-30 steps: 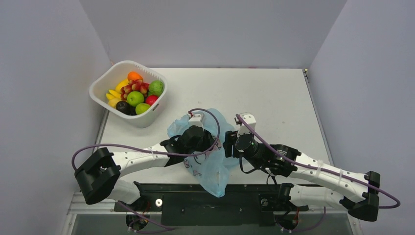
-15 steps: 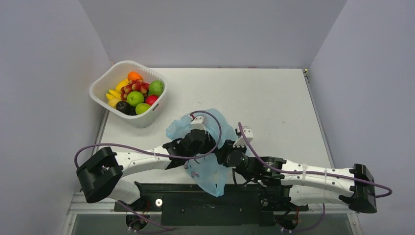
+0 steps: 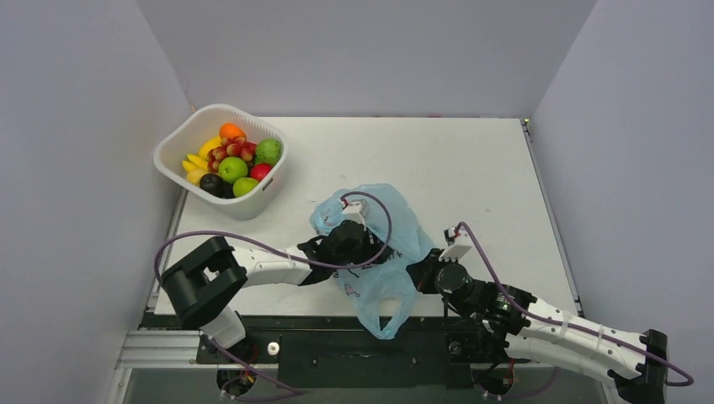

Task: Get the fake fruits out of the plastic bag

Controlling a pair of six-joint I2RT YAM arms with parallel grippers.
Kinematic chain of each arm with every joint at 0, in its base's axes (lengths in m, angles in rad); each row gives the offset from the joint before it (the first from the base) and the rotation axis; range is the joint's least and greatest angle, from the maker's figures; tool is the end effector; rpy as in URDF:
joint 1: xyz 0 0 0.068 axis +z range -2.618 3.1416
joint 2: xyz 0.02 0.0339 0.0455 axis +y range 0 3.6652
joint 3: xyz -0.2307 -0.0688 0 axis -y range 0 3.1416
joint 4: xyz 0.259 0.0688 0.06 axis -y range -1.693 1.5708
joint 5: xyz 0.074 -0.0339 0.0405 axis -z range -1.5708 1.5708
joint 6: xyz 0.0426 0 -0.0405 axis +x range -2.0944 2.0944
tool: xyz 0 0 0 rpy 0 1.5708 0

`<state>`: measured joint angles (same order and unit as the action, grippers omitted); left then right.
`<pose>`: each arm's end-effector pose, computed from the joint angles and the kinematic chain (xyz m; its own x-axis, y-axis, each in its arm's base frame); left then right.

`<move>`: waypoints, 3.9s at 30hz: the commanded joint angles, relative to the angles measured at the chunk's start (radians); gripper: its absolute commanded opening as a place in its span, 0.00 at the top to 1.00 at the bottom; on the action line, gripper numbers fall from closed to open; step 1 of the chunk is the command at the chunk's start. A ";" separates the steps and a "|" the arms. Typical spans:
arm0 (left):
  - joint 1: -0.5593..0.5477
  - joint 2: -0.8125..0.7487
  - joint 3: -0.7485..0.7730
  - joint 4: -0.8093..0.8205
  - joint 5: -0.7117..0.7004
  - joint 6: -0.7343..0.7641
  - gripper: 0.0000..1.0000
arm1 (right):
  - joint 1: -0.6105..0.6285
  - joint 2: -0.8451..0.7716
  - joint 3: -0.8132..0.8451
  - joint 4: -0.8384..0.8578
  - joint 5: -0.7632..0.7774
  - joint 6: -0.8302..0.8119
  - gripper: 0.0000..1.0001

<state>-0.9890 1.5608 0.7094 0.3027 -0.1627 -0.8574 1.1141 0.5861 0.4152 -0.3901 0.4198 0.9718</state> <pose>0.1885 -0.2740 0.1284 -0.7535 -0.2122 -0.6222 0.2731 0.7599 -0.5899 0.0989 0.1618 0.1961 -0.6835 0.3192 -0.6565 -0.1825 0.7961 0.5771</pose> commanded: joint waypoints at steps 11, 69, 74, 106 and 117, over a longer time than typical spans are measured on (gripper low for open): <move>-0.026 -0.040 -0.052 0.108 -0.103 -0.036 0.40 | -0.037 0.198 0.146 -0.368 0.117 0.093 0.49; 0.050 -0.464 -0.341 0.012 -0.117 -0.074 0.29 | -0.100 0.447 0.406 0.057 -0.102 -0.361 0.20; 0.057 -0.386 -0.316 0.050 -0.057 -0.073 0.29 | -0.131 0.514 0.397 0.111 -0.143 -0.394 0.19; 0.170 -0.151 -0.291 0.270 0.218 -0.092 0.38 | -0.160 0.427 0.210 0.113 -0.179 -0.353 0.35; 0.167 -0.237 -0.304 0.217 0.210 -0.083 0.37 | -0.215 0.602 0.250 0.514 -0.205 -0.549 0.14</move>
<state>-0.8219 1.3739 0.4057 0.4839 0.0422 -0.9405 0.9287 1.1130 0.6857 -0.1658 0.2539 0.5190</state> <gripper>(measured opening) 0.625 0.854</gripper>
